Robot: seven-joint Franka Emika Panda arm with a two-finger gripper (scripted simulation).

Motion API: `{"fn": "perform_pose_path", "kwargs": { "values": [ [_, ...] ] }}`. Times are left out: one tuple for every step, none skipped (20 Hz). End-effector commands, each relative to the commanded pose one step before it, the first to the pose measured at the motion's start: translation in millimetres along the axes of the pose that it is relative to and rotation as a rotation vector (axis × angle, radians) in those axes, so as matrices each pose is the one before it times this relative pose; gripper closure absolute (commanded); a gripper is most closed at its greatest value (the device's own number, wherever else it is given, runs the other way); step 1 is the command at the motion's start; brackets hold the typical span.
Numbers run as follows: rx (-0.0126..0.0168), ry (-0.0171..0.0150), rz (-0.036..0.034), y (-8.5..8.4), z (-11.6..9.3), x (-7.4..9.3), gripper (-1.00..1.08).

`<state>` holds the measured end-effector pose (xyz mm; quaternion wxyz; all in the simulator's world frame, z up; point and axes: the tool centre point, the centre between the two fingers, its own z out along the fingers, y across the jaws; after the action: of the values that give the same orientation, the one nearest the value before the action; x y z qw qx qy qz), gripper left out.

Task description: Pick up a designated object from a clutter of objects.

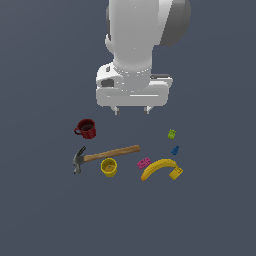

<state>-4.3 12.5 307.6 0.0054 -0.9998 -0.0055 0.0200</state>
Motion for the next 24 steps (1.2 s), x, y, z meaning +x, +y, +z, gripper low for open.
{"fn": "perform_pose_path", "kwargs": {
  "values": [
    [0.00000,0.00000,0.00000,0.01,0.00,0.00,-0.92],
    [-0.00044,0.00033,-0.00160,-0.48,0.01,0.15,-0.92],
    [-0.00125,0.00096,-0.00467,-1.37,0.02,0.43,-0.92],
    [-0.00203,0.00158,-0.00769,-2.22,0.03,0.70,-0.92],
    [-0.00280,0.00220,-0.01084,-3.08,0.01,0.96,-0.92],
    [-0.00352,0.00279,-0.01403,-3.87,-0.04,1.17,-0.92],
    [-0.00360,0.00288,-0.01498,-3.94,-0.14,1.15,-0.92],
    [-0.00278,0.00223,-0.01218,-2.98,-0.21,0.81,-0.92],
    [-0.00196,0.00156,-0.00916,-2.01,-0.26,0.47,-0.92],
    [-0.00116,0.00089,-0.00596,-1.10,-0.26,0.16,-0.92],
    [-0.00041,0.00029,-0.00263,-0.27,-0.19,-0.06,-0.92],
    [0.00000,0.00000,0.00000,0.19,-0.13,-0.16,-0.92],
    [0.00046,-0.00038,0.00173,0.37,0.13,-0.03,-0.92],
    [0.00038,-0.00025,0.00273,0.15,0.22,0.12,-0.92],
    [0.00030,-0.00013,0.00351,-0.06,0.44,0.41,-0.92],
    [0.00016,0.00003,0.00396,-0.43,0.63,0.70,-0.92],
    [0.00007,0.00016,0.00463,-0.73,0.83,0.96,-0.92],
    [0.00003,0.00024,0.00539,-0.99,1.02,1.19,-0.92],
    [0.00004,0.00028,0.00636,-1.17,1.21,1.39,-0.92],
    [0.00011,0.00026,0.00759,-1.24,1.39,1.54,-0.92],
    [0.00019,0.00023,0.00876,-1.36,1.57,1.69,-0.92],
    [0.00024,0.00022,0.00986,-1.49,1.76,1.83,-0.92],
    [0.00026,0.00025,0.01085,-1.67,1.96,1.99,-0.92],
    [0.00025,0.00030,0.01175,-1.90,2.16,2.15,-0.92]
  ]
}}
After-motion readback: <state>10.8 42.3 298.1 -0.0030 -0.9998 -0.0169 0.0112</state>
